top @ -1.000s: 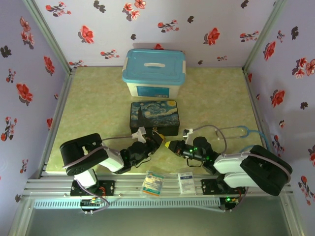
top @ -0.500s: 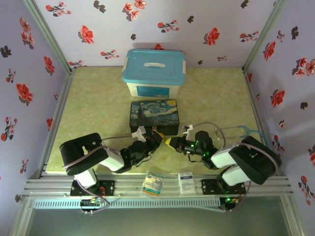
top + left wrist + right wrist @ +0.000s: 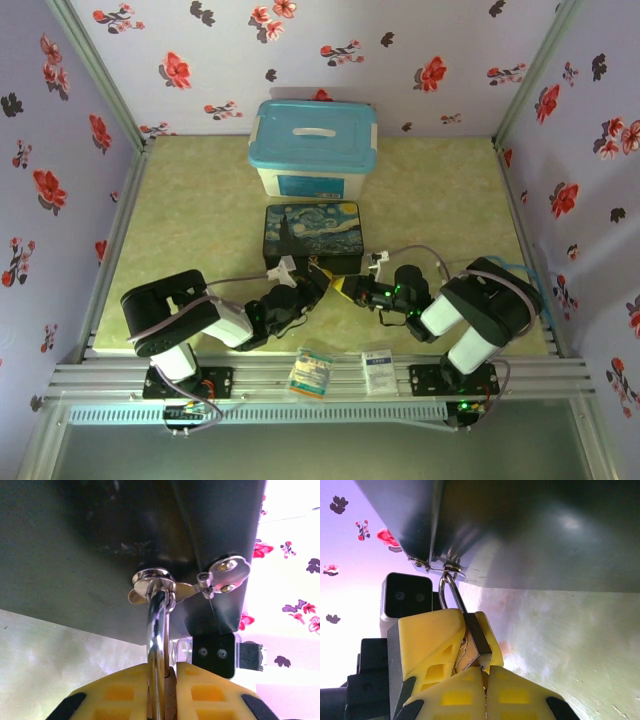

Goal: Unlock the padlock with the key

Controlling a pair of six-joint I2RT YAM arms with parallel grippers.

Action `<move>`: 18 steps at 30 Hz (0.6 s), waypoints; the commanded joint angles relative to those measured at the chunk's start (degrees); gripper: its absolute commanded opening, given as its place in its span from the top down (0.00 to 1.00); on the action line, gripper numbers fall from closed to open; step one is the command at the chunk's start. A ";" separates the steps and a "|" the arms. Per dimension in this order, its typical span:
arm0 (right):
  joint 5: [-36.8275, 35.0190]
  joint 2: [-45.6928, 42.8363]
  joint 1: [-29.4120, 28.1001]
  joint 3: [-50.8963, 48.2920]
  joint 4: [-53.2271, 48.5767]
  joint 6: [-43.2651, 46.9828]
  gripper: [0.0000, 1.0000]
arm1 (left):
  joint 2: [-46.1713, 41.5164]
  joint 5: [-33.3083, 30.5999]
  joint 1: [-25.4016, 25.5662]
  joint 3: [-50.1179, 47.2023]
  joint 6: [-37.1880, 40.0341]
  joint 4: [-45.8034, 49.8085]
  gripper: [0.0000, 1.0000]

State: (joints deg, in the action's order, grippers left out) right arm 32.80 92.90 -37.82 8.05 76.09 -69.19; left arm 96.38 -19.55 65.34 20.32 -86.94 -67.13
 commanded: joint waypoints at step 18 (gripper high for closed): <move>-16.93 -19.77 -6.97 2.14 -21.05 2.87 1.00 | 3.82 6.80 2.07 6.89 -1.66 -7.78 1.00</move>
State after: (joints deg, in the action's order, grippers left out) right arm 11.16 70.15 -46.04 10.39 43.79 -60.31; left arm 100.20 -19.33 65.30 23.83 -89.06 -69.04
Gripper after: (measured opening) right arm 0.043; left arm 0.141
